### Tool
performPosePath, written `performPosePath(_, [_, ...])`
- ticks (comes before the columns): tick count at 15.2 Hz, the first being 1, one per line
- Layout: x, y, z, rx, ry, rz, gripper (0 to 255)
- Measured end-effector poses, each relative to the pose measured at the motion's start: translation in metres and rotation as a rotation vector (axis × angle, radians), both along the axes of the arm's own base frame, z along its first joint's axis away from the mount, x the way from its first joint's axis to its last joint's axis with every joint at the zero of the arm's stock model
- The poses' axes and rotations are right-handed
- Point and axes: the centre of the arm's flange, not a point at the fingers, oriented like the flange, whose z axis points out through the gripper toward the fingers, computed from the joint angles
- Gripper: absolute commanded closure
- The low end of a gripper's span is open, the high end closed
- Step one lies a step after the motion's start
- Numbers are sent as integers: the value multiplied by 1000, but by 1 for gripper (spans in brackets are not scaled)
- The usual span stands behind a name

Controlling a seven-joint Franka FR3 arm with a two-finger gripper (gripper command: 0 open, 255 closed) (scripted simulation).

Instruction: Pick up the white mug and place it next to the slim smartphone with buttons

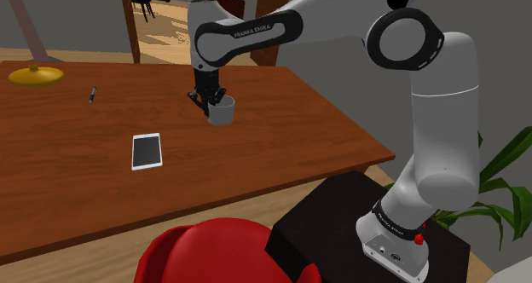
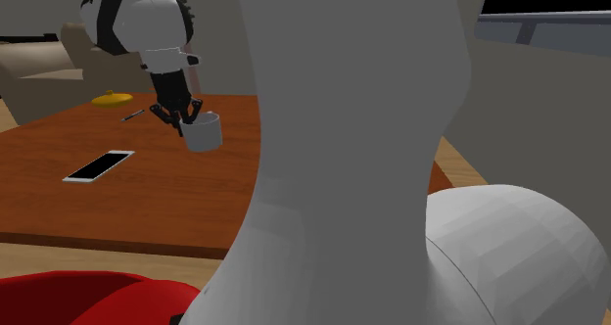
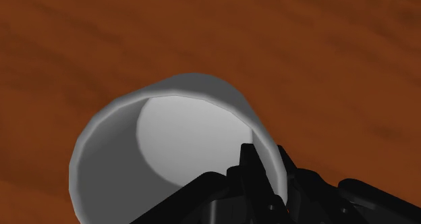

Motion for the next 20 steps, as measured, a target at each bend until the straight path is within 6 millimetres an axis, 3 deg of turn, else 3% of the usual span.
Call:
performPosePath(2, [0,-1,-11,0,0,0,255])
performPosePath(8, [1,-1,-14,0,0,0,255])
performPosePath(9, [1,-1,-15,0,0,0,0])
performPosePath(15, [1,-1,-14,0,-1,0,0])
performPosePath(20, [2,1,30,1,-2,0,0])
